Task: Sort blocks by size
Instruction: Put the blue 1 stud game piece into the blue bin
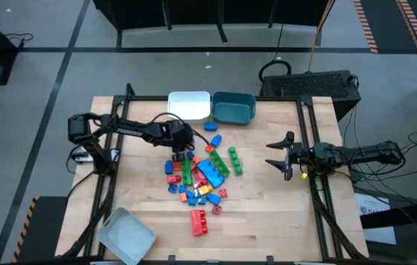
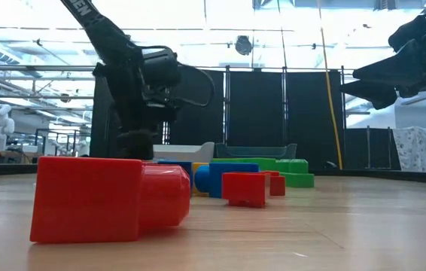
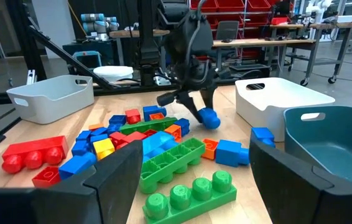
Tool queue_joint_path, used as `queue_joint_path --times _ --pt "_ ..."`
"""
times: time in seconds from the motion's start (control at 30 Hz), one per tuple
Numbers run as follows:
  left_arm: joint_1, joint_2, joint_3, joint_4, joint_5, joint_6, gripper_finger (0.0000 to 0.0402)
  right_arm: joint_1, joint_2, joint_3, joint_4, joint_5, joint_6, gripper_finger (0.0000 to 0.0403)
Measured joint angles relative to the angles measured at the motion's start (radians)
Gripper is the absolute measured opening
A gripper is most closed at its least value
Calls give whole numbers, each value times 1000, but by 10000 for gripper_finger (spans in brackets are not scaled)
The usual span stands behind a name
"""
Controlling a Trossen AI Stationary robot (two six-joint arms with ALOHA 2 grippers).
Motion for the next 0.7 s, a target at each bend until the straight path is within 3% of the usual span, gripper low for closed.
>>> queue_joint_path --times 0.23,0.37,0.47,0.7 --pt "-7 -30 166 19 -19 -127 132 0 0 0 0 0 0 279" --pt "-4 -29 271 159 -77 -112 132 0 2 0 0 0 0 279" --pt "5 9 326 320 -78 -17 132 0 4 0 0 0 0 279" --pt "74 190 492 340 -77 24 132 0 8 0 0 0 0 279"
